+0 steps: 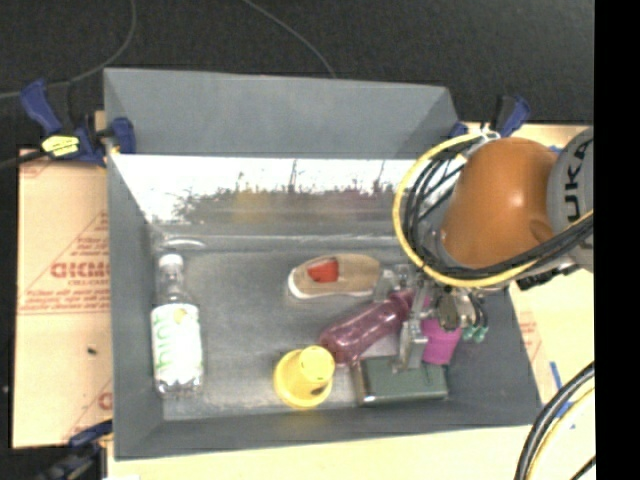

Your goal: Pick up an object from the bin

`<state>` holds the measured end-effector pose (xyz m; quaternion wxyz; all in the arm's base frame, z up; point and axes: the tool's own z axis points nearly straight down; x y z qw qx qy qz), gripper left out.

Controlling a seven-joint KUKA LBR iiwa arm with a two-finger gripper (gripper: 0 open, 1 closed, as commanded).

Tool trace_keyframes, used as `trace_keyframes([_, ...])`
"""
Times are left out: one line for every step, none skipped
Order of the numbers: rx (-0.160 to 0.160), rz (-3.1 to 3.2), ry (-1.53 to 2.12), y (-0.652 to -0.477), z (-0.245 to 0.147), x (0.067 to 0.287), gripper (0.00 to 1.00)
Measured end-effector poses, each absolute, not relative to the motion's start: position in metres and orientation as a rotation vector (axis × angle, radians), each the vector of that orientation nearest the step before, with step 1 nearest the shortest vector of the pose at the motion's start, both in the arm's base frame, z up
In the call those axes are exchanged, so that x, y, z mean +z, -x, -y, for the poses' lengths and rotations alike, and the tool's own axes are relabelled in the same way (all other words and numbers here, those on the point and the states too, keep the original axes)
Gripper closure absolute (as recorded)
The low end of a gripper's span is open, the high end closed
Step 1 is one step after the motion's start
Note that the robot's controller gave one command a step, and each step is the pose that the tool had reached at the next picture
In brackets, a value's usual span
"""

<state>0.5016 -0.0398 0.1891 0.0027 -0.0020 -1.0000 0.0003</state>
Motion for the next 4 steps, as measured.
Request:
trace_keyframes([0.002,3.145,0.004,-0.503,0.04,0.193,0.0])
trace_keyframes([0.002,3.144,-0.032,-0.524,0.035,0.091,1.0])
trace_keyframes([0.003,3.145,-0.034,-0.524,0.035,0.091,1.0])
trace_keyframes([0.001,3.14,-0.011,-0.518,0.041,0.162,1.0])
